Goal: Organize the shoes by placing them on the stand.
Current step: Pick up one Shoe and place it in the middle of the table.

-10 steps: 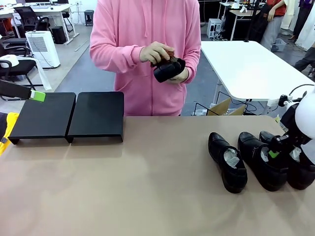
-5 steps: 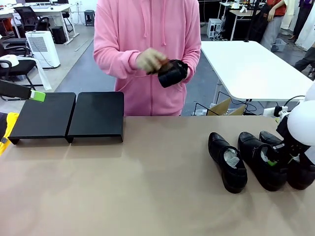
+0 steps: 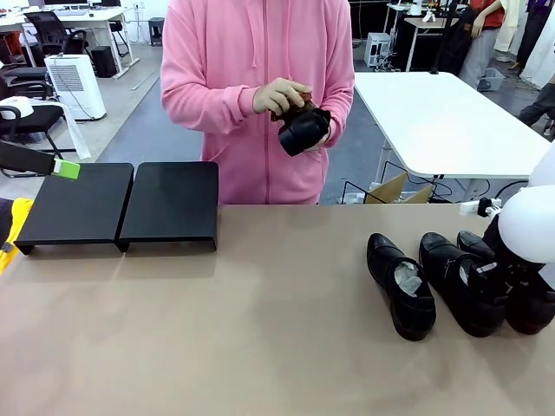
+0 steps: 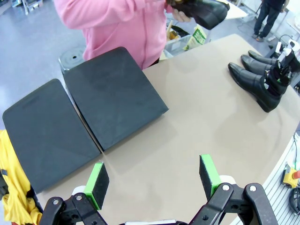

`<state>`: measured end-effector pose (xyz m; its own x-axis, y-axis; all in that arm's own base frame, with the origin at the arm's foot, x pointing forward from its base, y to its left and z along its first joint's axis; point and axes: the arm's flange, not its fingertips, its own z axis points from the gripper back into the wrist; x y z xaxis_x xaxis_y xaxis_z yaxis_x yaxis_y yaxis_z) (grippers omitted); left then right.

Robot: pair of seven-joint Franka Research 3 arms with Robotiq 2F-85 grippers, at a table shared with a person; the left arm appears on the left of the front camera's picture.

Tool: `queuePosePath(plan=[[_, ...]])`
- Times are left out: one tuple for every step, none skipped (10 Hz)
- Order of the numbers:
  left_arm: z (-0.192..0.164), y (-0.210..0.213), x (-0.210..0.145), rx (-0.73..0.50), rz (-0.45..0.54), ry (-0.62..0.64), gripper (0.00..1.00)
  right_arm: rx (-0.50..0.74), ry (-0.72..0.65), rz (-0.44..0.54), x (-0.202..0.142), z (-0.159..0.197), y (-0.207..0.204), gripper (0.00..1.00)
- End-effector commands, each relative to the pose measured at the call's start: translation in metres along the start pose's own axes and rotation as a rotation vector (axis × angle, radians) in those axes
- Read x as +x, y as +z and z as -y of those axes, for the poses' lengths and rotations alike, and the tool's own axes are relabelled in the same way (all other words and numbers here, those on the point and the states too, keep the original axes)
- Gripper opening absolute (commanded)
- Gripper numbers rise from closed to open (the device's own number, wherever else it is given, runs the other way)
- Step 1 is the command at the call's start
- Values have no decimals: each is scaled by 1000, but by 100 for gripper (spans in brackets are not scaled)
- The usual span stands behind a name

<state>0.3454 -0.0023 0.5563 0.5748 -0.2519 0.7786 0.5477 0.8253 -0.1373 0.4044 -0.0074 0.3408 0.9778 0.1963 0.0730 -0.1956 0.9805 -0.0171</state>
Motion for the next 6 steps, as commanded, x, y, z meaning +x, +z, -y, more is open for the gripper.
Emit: queuePosePath(plan=[[-1,1,0,-7,5,-10,100,-2,-2,18,2,4,-1,10],[-1,1,0,-7,5,-10,100,0,-1,17,3,5,-1,0],[-1,1,0,-7,5,-10,100,7,-3,8,5,6,-5,0],[-1,1,0,-7,5,-10,100,13,-7,1,7,8,-9,0],[-1,1,0,-7,5,-10,100,18,-9,0,8,10,-8,0],[-1,1,0,-7,5,-10,100,34,-9,15,7,11,-3,0]])
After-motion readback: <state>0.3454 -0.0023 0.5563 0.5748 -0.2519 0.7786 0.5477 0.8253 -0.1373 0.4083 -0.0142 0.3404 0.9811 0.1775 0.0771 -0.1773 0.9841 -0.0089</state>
